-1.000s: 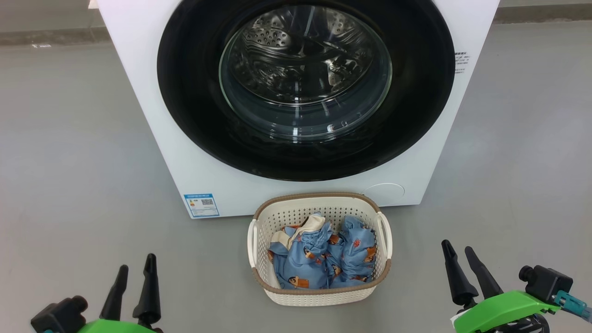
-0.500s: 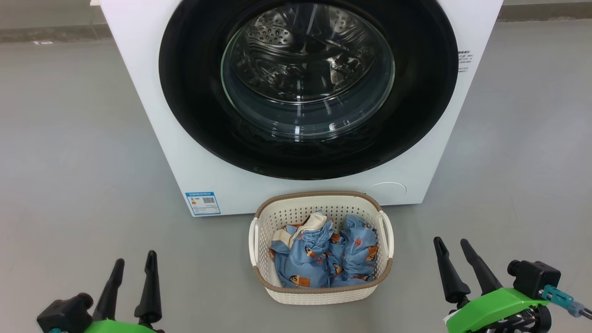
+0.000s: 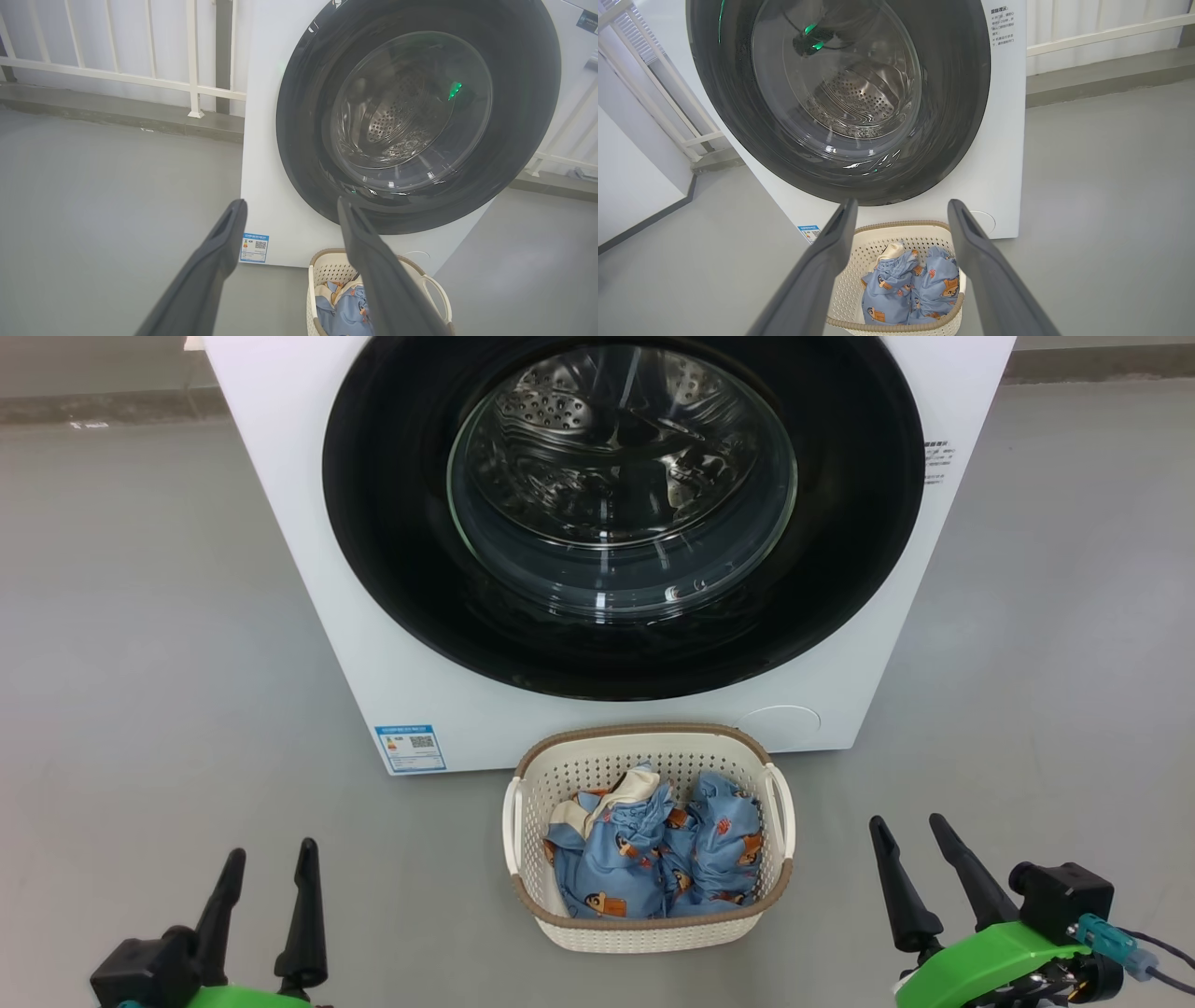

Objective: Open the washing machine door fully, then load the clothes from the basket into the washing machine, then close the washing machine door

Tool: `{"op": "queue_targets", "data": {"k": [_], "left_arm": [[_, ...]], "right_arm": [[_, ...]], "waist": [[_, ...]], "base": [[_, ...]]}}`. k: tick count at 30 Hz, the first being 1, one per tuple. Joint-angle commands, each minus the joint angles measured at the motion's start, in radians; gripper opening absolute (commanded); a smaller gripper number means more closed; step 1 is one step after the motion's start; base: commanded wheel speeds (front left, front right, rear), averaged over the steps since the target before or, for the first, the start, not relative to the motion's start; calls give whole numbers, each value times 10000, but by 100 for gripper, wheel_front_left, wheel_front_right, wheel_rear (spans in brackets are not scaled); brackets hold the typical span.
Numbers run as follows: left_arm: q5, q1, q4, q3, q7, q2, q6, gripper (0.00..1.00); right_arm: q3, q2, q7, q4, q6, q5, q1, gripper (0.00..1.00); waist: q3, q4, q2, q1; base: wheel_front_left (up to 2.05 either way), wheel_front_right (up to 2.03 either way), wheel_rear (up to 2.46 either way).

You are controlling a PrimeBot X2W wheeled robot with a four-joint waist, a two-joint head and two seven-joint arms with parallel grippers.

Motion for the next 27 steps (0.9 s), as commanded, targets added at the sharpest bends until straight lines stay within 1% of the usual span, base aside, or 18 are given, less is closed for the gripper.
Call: {"op": "queue_targets", "data": {"k": [1,8,27], "left_arm": [[362,-216,-277,274,-165,206,-25,100],[943,-251,-212,334,-356,245,-27,100],[772,-386,210,459,-356,236,-27,100]], "right_arm": [[204,-75,-186,-197,11,-417,-390,100],[114,-47,-375,-169,12,-1104,-367,100],[-240,133,-375,-238,12,-1185,-219,100]], "waist": [[4,-7,0,0],[36,-17,0,0],[76,-3,0,0]], "base": [[0,0,0],[0,0,0],[0,0,0]]}}
